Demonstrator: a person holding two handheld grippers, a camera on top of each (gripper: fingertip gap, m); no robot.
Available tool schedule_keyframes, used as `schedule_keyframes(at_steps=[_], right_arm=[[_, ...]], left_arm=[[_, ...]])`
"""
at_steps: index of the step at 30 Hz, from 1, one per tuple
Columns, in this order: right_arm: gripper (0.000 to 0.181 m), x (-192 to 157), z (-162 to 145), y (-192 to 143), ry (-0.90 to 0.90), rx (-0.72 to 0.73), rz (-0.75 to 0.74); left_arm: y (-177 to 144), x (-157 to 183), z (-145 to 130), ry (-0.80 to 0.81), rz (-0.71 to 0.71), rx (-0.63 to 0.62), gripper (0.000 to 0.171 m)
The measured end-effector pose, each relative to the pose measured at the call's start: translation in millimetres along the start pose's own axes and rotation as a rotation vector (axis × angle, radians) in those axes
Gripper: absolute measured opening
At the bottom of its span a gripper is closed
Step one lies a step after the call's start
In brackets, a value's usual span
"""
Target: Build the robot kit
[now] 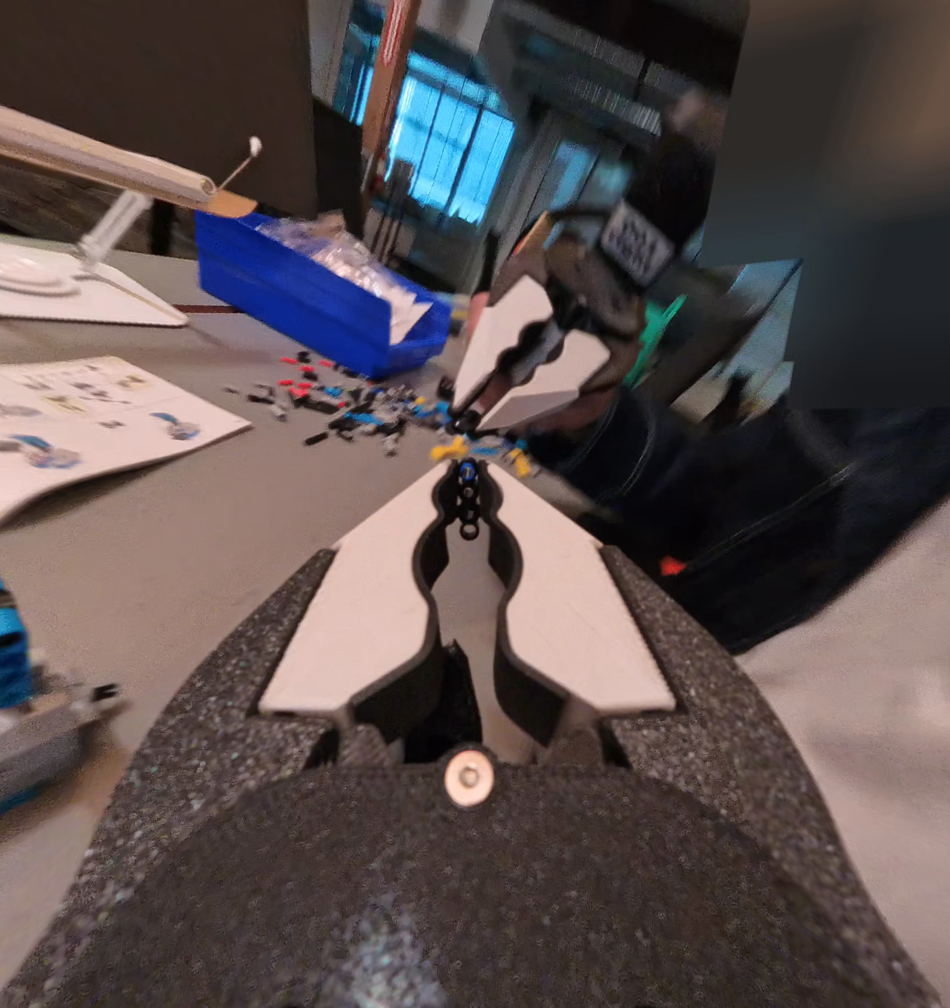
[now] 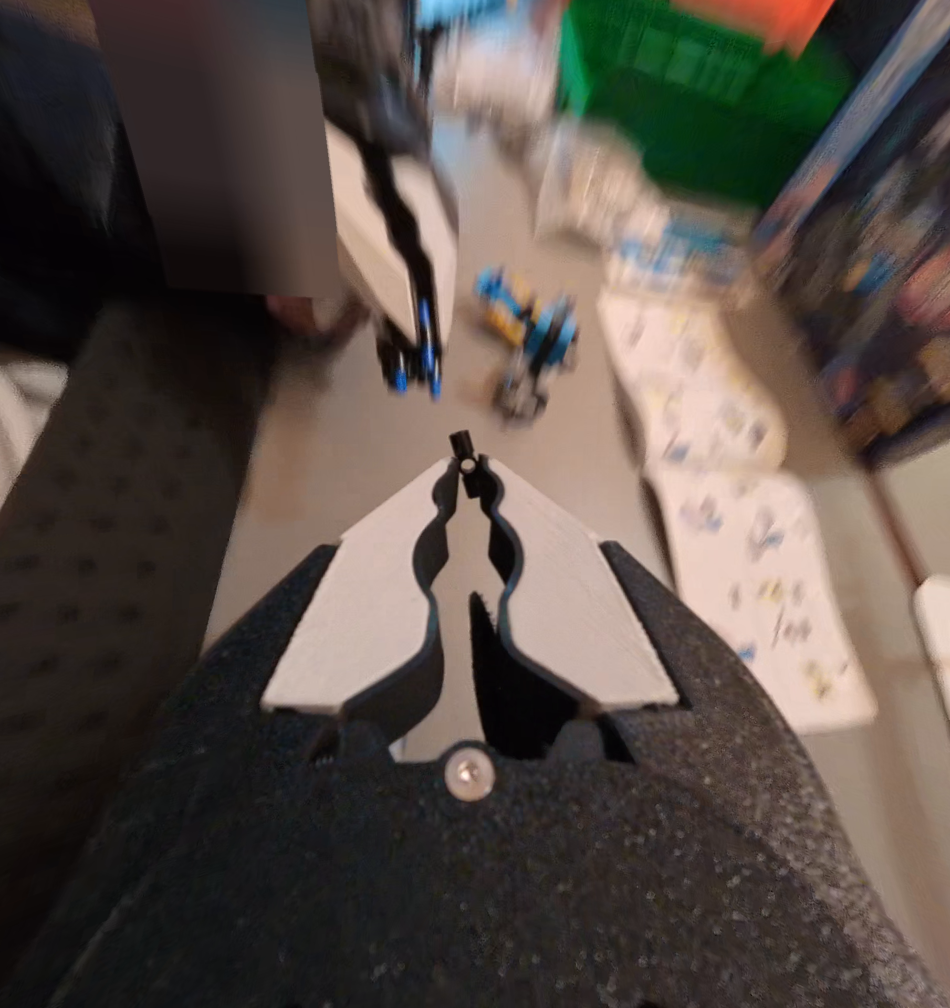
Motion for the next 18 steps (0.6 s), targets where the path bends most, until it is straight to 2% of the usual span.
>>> schedule_keyframes(at_steps=[2, 6, 10, 18], right_arm=[[0.006, -4, 17, 3, -0.079, 0.174, -0.037], [0.006, -12, 24, 14, -0.166, 0.343, -0.071], [0.006, -19, 27, 21, -0.182, 0.36, -0.031], [0.006, -18, 26, 24, -0.169, 0.373, -0.022]], left_arm=[[-4, -1, 5, -0.16, -0.124, 0.045, 0.006], [-6, -1, 5, -0.352, -0.279, 0.056, 0.006], [-5, -3, 4, -0.457, -0.339, 0.059, 0.006], [-3, -7, 1, -0.566, -0.39, 0.06, 0.005]])
Point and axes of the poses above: each gripper's, where its closed fingertips meet, y out along the fingers, z out of its top, x = y × z across the jaws, the point moved 7 cm from there along -y, back along the fingers, and after that the axes turned 11 degrees about z, right-handed, at the moved point
